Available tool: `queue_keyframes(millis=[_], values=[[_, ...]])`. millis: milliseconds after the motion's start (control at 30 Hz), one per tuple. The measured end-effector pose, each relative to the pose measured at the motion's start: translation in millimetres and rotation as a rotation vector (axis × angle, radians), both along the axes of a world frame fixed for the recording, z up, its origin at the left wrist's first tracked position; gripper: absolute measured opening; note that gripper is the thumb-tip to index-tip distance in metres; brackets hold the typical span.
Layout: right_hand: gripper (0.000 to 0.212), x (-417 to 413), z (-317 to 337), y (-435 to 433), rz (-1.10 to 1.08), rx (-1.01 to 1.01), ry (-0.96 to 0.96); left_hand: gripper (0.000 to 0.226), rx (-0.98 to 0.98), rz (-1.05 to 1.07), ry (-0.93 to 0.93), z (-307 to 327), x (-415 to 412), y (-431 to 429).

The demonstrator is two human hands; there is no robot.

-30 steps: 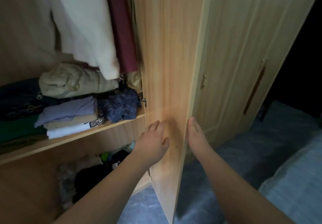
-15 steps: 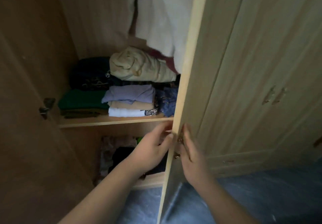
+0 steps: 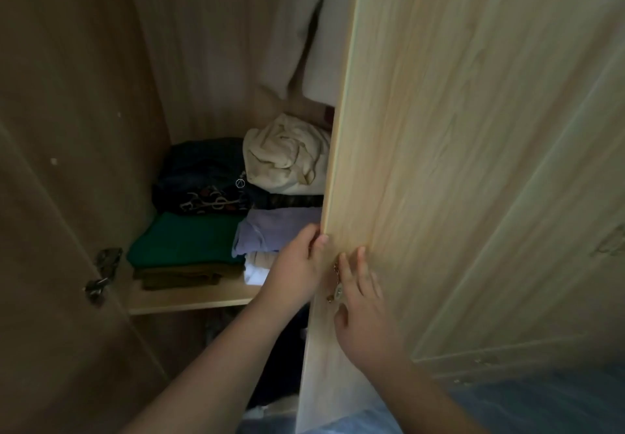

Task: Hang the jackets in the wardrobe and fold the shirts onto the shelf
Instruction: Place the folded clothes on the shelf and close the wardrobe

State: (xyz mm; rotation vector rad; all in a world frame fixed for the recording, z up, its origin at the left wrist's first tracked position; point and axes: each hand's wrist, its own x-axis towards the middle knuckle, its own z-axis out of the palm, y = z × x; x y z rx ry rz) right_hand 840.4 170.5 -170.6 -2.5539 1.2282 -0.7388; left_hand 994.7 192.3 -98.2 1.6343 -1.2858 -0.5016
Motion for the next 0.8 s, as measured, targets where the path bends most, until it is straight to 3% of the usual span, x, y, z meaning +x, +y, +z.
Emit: queue_keyframes(millis=[333, 667, 800], values=[[0.096, 44, 6, -25, -0.110, 0.044, 0.051, 0.028, 0.034, -0.032, 0.026, 3, 33, -49], [0.085, 20, 30, -24, -0.019, 0.114, 0.113, 0.030, 0.024, -0.034, 0.111, 14, 5, -3], [0.075, -13, 33, 0, 0.042, 0.177, 0.140, 0.043, 0.201, 0.037, -0.091, -6, -24, 64]])
